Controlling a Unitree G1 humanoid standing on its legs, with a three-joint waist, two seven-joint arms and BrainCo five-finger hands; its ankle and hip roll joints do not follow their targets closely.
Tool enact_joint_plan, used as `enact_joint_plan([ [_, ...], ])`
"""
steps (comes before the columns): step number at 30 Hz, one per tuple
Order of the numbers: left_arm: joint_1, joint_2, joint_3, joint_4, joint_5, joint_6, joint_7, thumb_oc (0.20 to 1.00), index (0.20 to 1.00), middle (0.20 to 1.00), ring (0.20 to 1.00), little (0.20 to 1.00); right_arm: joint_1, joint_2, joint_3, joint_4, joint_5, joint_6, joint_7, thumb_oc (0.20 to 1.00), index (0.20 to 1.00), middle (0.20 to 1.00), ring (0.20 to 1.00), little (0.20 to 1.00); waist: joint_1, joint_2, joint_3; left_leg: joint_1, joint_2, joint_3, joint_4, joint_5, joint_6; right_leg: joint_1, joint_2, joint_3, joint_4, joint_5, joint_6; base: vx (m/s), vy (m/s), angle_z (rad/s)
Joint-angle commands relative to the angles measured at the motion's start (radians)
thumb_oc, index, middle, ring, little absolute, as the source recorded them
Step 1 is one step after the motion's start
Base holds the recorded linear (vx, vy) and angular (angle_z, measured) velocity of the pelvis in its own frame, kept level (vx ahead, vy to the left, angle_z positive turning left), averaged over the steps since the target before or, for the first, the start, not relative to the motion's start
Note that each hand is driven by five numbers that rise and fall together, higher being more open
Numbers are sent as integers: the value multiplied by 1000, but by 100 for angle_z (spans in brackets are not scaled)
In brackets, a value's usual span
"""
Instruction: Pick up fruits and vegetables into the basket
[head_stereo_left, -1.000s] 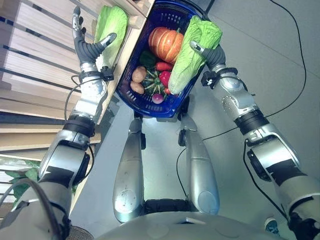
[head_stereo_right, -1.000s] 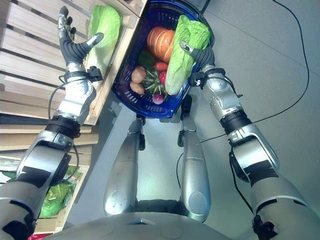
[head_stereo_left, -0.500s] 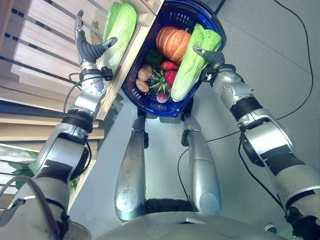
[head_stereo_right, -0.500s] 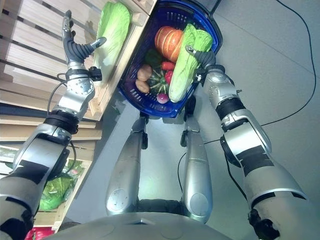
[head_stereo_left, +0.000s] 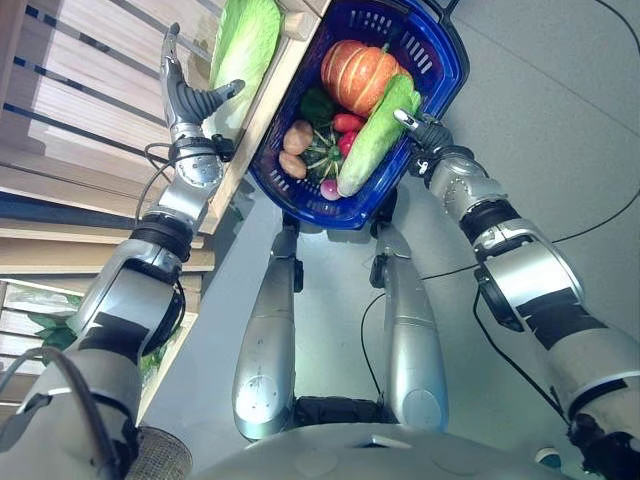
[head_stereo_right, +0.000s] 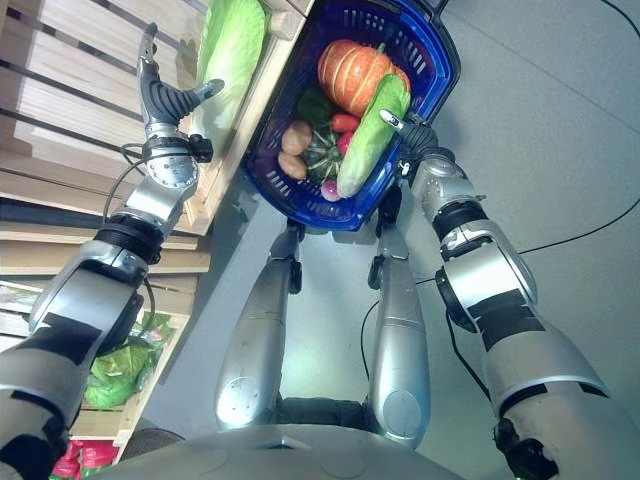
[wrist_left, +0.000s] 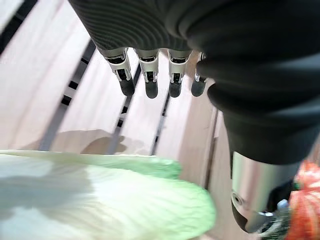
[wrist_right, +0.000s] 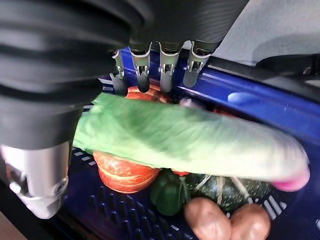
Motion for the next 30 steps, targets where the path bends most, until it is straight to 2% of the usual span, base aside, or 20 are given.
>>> enact_joint_plan([
  [1,-28,-30,21,77,97,77,28,1000,1000,1000,1000,1000,-40,-40,39,21,-42,-21,-22,1000,1000,1000,1000,1000,-7,92,-36,-45,-66,28,33,-31,21,26,44,-60,82,-132,38,0,0,0],
  [4,-47,-24,13,134,74,133,10,1000,1000,1000,1000,1000,-48,-44,56,21,-66,-30,-26,1000,1000,1000,1000,1000,-16,90,-36,-48,-62,32,34,-28,20,22,48,-54,84,-131,38,4,21,0],
  [12,-85,-32,12,232,72,181,1,1000,1000,1000,1000,1000,-62,-41,80,31,-86,-43,-36,1000,1000,1000,1000,1000,-32,85,-36,-47,-57,38,28,-24,19,21,52,-46,75,-127,37,1,12,-4],
  [14,-85,-37,6,245,72,196,-2,1000,1000,1000,1000,1000,-62,-40,83,26,-88,-64,-49,1000,1000,1000,1000,1000,-34,85,-36,-46,-57,40,26,-23,19,21,53,-45,74,-126,37,0,6,-2],
  [17,-86,-40,3,274,63,220,-12,1000,1000,1000,1000,1000,-58,-35,81,5,-90,-128,-76,1000,1000,1000,1000,1000,-42,83,-36,-48,-53,43,26,-22,18,18,58,-39,76,-127,37,0,0,0],
  [22,-84,-43,1,312,52,244,-32,1000,1000,1000,1000,1000,-16,-38,70,-79,-103,-220,-193,1000,1000,1000,1000,1000,-65,69,-36,-53,-45,53,20,-17,15,11,72,-24,73,-124,37,-2,14,-1],
  [30,-61,-43,-8,359,14,261,-78,1000,1000,1000,1000,1000,83,-77,21,-120,-120,-269,-321,1000,1000,1000,1000,1000,-97,59,-36,-65,-37,66,17,-19,17,-7,81,-8,71,-122,40,-2,38,-6],
])
